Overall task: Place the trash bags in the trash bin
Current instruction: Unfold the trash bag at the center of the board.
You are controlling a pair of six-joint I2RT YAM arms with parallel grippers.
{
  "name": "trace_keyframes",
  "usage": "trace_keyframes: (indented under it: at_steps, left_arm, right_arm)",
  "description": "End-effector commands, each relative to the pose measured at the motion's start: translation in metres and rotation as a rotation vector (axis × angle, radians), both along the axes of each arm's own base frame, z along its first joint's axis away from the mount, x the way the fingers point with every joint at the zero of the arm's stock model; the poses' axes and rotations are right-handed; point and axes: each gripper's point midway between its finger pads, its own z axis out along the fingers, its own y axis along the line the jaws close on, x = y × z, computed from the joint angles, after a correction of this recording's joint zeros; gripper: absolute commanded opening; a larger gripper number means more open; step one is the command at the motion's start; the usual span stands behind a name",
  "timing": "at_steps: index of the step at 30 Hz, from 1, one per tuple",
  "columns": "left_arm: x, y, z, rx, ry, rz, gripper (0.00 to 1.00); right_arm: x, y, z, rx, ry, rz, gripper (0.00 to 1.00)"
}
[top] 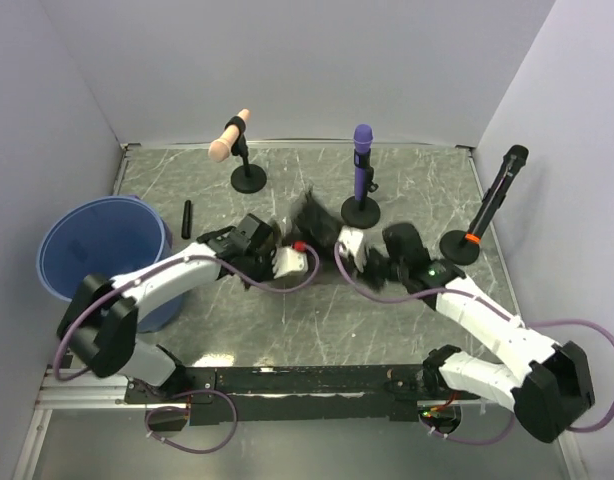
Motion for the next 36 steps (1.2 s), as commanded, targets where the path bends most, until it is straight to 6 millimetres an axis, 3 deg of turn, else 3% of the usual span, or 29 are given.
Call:
trace_keyframes:
  at_steps: [1, 4, 5, 7, 10, 13, 14, 15, 17, 19, 20, 21, 23, 25, 26, 28, 29, 31, 33, 34, 35, 36]
  left_arm:
    - [-0.047, -0.007, 0.068, -0.079, 0.223, 0.004, 0.01]
    - [-0.034, -0.029, 0.136, -0.246, 0.095, -0.024, 0.01]
    - [-0.023, -0.032, 0.160, -0.306, 0.023, 0.007, 0.01]
    - [0.012, -0.035, 0.214, -0.455, -0.167, 0.154, 0.01]
    - [0.062, -0.026, 0.289, -0.570, -0.431, 0.332, 0.01]
    - [0.106, -0.010, 0.373, -0.601, -0.621, 0.510, 0.01]
    - [0.117, -0.004, 0.406, -0.640, -0.677, 0.565, 0.01]
    - [0.128, 0.002, 0.435, -0.679, -0.739, 0.614, 0.01]
    - [0.123, 0.020, 0.516, -0.817, -0.928, 0.647, 0.01]
    - [0.100, 0.038, 0.582, -0.993, -1.103, 0.643, 0.01]
    - [0.078, 0.049, 0.613, -1.093, -1.195, 0.613, 0.01]
    - [0.056, 0.057, 0.630, -1.159, -1.263, 0.569, 0.01]
    - [0.014, 0.057, 0.653, -1.258, -1.388, 0.443, 0.01]
    - [-0.007, 0.048, 0.651, -1.253, -1.436, 0.367, 0.01]
    - [-0.004, 0.038, 0.638, -1.223, -1.404, 0.346, 0.01]
    - [0.014, 0.015, 0.586, -1.115, -1.269, 0.315, 0.01]
    - [0.028, -0.002, 0.540, -1.027, -1.182, 0.296, 0.01]
    - [0.039, -0.023, 0.424, -0.792, -1.015, 0.195, 0.01]
    - [0.042, -0.037, 0.251, -0.472, -0.751, 0.088, 0.01]
    - [0.029, -0.028, 0.157, -0.292, -0.573, 0.042, 0.01]
    - [0.008, -0.018, 0.100, -0.175, -0.406, -0.004, 0.01]
    - [-0.015, -0.010, 0.068, -0.108, -0.268, -0.048, 0.01]
  right_arm:
    - [-0.053, -0.006, 0.057, 0.139, 0.014, 0.043, 0.00]
    - [-0.038, -0.003, 0.116, 0.191, -0.141, 0.041, 0.00]
    - [-0.024, -0.003, 0.137, 0.217, -0.191, -0.006, 0.00]
    - [0.010, -0.005, 0.199, 0.274, -0.305, -0.121, 0.00]
    - [0.073, -0.011, 0.265, 0.312, -0.370, -0.280, 0.00]
    - [0.131, -0.036, 0.359, 0.409, -0.517, -0.459, 0.00]
    - [0.137, -0.044, 0.401, 0.463, -0.591, -0.486, 0.00]
    - [0.144, -0.048, 0.430, 0.492, -0.653, -0.498, 0.00]
    - [0.132, -0.053, 0.498, 0.572, -0.830, -0.470, 0.00]
    - [0.095, -0.056, 0.559, 0.673, -1.022, -0.390, 0.00]
    - [0.070, -0.056, 0.583, 0.719, -1.126, -0.341, 0.00]
    - [0.035, -0.058, 0.603, 0.758, -1.235, -0.277, 0.00]
    - [-0.003, -0.048, 0.607, 0.762, -1.401, -0.152, 0.00]
    - [-0.026, -0.036, 0.594, 0.700, -1.519, -0.073, 0.00]
    - [-0.033, -0.031, 0.583, 0.684, -1.515, -0.047, 0.00]
    - [-0.021, -0.012, 0.530, 0.589, -1.414, 0.005, 0.00]
    - [-0.008, -0.002, 0.488, 0.509, -1.359, 0.030, 0.00]
    - [0.022, 0.008, 0.382, 0.364, -1.187, 0.021, 0.00]
    - [0.051, 0.015, 0.230, 0.173, -0.786, 0.005, 0.00]
    - [0.048, 0.017, 0.147, 0.088, -0.524, 0.019, 0.00]
    - [0.029, 0.012, 0.078, 0.000, -0.284, 0.044, 0.00]
    - [-0.002, 0.005, 0.030, -0.052, -0.077, 0.096, 0.00]
